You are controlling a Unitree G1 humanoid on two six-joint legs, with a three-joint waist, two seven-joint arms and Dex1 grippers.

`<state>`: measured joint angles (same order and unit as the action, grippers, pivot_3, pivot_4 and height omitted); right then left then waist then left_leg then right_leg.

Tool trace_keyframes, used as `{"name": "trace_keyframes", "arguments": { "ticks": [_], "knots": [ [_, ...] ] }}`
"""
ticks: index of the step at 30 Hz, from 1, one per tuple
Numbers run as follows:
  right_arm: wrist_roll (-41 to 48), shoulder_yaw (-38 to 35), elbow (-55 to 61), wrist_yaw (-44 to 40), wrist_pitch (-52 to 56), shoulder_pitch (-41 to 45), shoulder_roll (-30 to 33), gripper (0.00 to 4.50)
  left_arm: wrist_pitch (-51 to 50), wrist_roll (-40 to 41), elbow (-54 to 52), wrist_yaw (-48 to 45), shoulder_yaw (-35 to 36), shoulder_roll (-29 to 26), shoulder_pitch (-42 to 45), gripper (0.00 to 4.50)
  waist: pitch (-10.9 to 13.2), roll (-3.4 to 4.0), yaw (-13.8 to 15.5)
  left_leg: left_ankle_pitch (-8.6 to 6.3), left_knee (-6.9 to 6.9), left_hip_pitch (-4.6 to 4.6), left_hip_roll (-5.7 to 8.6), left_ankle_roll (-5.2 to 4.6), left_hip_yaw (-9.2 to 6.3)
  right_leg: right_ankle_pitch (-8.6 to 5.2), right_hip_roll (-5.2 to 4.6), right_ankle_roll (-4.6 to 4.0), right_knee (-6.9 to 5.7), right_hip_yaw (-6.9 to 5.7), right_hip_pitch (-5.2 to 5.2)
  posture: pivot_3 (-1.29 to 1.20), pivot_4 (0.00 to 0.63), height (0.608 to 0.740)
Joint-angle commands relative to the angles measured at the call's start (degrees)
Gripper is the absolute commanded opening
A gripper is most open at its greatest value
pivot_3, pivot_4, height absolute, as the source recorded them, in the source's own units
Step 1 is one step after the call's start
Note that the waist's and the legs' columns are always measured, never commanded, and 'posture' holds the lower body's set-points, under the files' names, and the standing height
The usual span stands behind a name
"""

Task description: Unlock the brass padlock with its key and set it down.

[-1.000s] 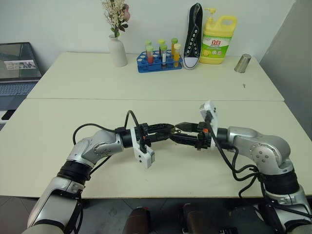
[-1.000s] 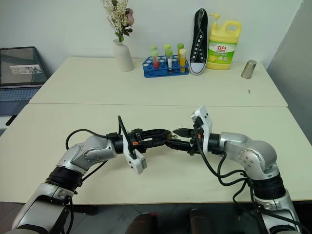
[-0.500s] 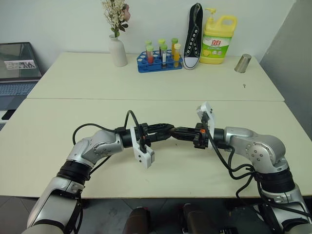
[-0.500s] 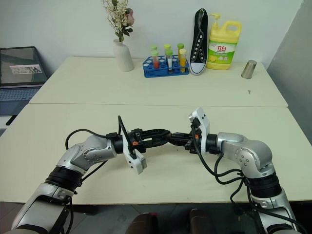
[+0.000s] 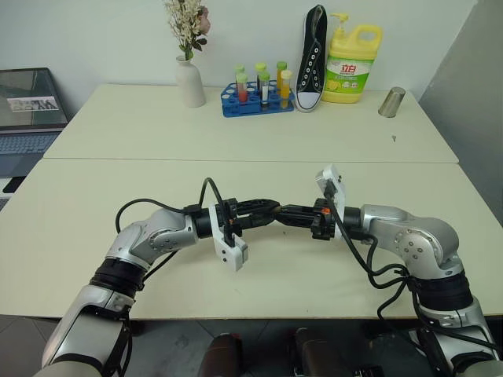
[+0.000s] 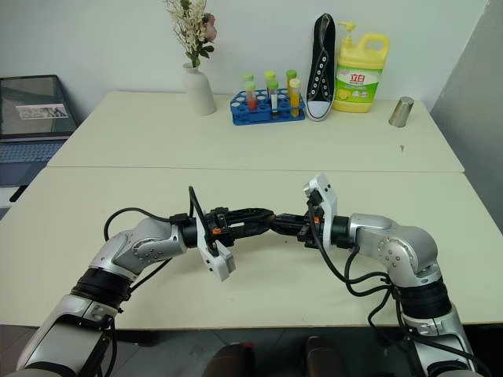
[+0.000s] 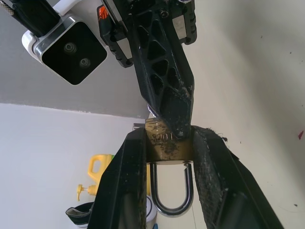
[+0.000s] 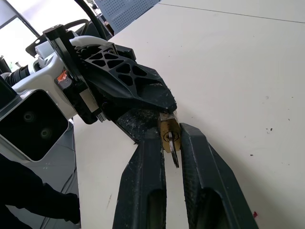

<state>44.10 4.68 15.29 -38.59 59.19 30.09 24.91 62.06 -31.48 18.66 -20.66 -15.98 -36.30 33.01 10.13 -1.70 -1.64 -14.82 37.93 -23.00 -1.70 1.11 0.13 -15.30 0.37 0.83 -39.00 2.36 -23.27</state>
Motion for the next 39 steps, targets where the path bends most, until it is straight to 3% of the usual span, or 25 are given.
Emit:
{"name": "trace_keyframes", "arguments": {
  "ticks": [1, 2, 12, 13, 19, 22, 25, 33, 37, 39],
  "knots": [
    [1.90, -2.06, 1.32, -0.71, -0.93, 1.20, -0.96, 0.10, 1.27, 2.82, -0.59, 0.11, -0.71, -0.33, 0.14, 0.97, 0.00, 0.00, 0.00, 0.00, 0.00, 0.00, 0.00, 0.00, 0.00, 0.00, 0.00, 0.00, 0.00, 0.00, 0.00, 0.00, 0.150, 0.740],
    [1.78, -2.03, 1.36, -0.76, -1.05, 1.17, -1.01, 0.10, 1.22, 3.34, -0.46, -0.13, -0.78, -0.43, 0.03, 0.97, 0.00, 0.00, 0.00, 0.00, 0.00, 0.00, 0.00, 0.00, 0.01, 0.00, 0.00, 0.00, 0.00, 0.00, 0.00, 0.00, 0.150, 0.740],
    [-0.37, -1.41, 1.63, -1.26, -2.82, 0.41, -0.43, 0.10, 0.82, 10.98, -1.42, -3.72, -1.49, -2.24, -1.36, 4.31, 0.00, 0.00, -0.03, 0.00, 0.00, 0.00, 0.00, 0.00, 0.00, 0.00, 0.00, 0.00, 0.00, 0.00, 0.00, 0.00, 0.150, 0.740],
    [-0.73, -1.35, 1.57, -1.23, -3.21, 0.28, -0.25, 0.10, 0.26, 12.61, -2.26, -4.45, -1.53, -2.66, -1.78, 4.50, 0.00, 0.00, -0.05, 0.00, 0.00, 0.00, 0.00, 0.00, 0.00, 0.00, 0.00, 0.00, 0.00, 0.00, 0.00, 0.00, 0.150, 0.740],
    [-3.92, -0.65, 1.14, -2.31, -6.11, -0.54, 1.60, 0.10, -5.38, 23.44, -7.87, -9.00, -0.59, -5.24, -4.80, 4.50, 0.00, 0.01, -0.05, 0.00, 0.00, 0.00, -0.01, 0.00, -0.01, 0.00, -0.01, 0.00, 0.00, 0.00, 0.00, 0.00, 0.150, 0.740],
    [-5.74, -0.01, 1.23, -3.55, -7.87, -1.13, 3.18, 0.10, -12.54, 32.59, -11.37, -11.69, 0.90, -5.53, -5.75, 3.87, 0.00, 0.01, -0.06, 0.00, 0.01, 0.00, -0.01, 0.00, -0.01, 0.00, -0.01, 0.00, 0.00, 0.00, 0.00, 0.00, 0.150, 0.740],
    [-6.88, 0.37, 1.61, -4.68, -9.22, -1.64, 4.39, 0.10, -21.98, 39.42, -13.03, -13.40, 3.03, -4.19, -5.44, 2.85, 0.01, 0.01, -0.05, 0.00, 0.02, 0.00, 0.00, 0.00, -0.02, -0.01, 0.01, 0.01, -0.01, -0.01, 0.00, 0.00, 0.150, 0.740],
    [-6.59, 0.79, 4.86, -6.84, -10.03, -2.03, 6.31, 0.10, -46.94, 48.00, -8.66, -20.55, 5.15, 1.87, -0.20, 0.16, 0.01, 0.00, -0.03, 0.00, 0.04, 0.01, 0.03, 0.00, 0.01, -0.14, 0.28, 0.23, 0.00, -0.06, 0.01, 0.00, 0.150, 0.740],
    [-5.61, 0.17, 6.31, -7.00, -9.64, -2.18, 5.97, 0.10, -62.81, 55.06, -9.71, -31.46, 2.98, 4.23, 0.77, 0.00, 0.01, 0.00, -0.07, 0.00, 0.03, 0.01, 0.02, 0.00, 0.00, -0.13, 0.32, 0.21, 0.01, -0.05, 0.00, 0.00, 0.150, 0.740],
    [-5.21, -0.16, 6.66, -6.83, -9.37, -2.31, 5.77, 0.10, -65.84, 55.13, -10.20, -33.37, 3.11, 5.10, 0.74, 0.00, 0.01, 0.00, -0.08, 0.00, 0.03, 0.01, 0.01, 0.00, 0.00, -0.14, 0.32, 0.22, 0.01, -0.06, 0.00, 0.00, 0.150, 0.740]
  ]
}}
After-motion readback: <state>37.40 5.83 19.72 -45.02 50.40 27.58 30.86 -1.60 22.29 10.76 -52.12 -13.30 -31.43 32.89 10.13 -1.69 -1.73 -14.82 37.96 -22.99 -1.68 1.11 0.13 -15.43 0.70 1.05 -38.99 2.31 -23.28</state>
